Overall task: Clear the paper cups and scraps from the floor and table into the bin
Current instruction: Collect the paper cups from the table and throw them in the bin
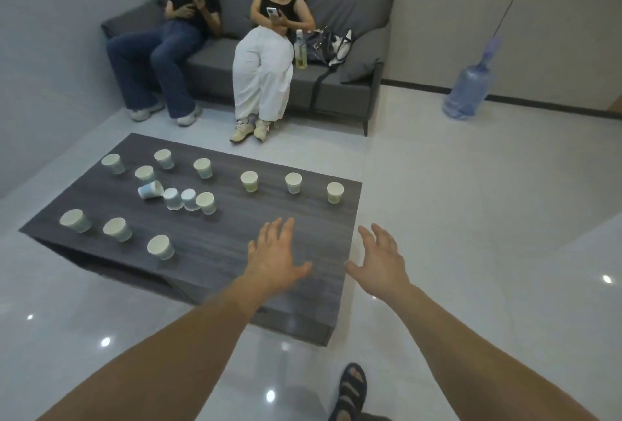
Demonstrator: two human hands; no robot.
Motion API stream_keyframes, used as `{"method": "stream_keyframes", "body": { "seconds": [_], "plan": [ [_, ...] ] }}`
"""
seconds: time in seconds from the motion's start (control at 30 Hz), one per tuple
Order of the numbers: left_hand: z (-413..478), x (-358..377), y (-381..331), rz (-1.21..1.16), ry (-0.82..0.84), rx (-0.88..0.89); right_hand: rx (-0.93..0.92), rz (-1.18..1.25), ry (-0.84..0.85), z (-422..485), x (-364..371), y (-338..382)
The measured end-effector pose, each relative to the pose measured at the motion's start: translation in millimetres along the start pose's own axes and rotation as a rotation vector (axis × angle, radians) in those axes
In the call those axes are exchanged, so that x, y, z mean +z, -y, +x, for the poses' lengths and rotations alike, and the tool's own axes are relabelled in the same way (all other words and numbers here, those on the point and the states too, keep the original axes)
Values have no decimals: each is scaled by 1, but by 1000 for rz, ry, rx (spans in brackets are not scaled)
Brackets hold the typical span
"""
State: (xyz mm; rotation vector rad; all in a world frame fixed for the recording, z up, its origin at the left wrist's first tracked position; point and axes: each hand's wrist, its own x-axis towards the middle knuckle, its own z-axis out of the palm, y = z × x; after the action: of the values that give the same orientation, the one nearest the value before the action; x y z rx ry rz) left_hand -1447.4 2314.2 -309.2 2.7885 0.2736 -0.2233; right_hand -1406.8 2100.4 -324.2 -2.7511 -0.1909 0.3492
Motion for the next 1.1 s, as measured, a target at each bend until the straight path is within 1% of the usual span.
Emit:
{"method": "stream_keyframes", "body": {
  "seconds": [0.07,0.2,0.27,0.4,0.6,0.7,0.8,0.9,1.0,1.1],
  "plan": [
    [26,-1,-11,-1,-3,-14,-21,-5,1,35,-13,-7],
    [68,-1,-25,-68,-33,-58,-67,-45,56,94,-30,-12],
    [87,-1,-26,-76,-20,-77,-73,-67,86,121,-32,-10],
    [131,4,-13,-101,2,-128,-95,-65,126,173,-25,2],
    [210,11,7,-168,46,-132,-77,-121,168,247,-18,8],
    [234,24,8,-204,47,-153,-78,-157,223,284,-11,6],
    [251,42,13,-230,100,-202,-89,-163,270,325,4,3],
    [270,68,20,-255,127,-283,-158,-208,300,375,30,-6],
    [292,94,25,-272,132,-364,-195,-242,346,432,67,-20],
    [313,126,23,-307,175,-455,-215,-298,434,482,109,-36]
  ]
}}
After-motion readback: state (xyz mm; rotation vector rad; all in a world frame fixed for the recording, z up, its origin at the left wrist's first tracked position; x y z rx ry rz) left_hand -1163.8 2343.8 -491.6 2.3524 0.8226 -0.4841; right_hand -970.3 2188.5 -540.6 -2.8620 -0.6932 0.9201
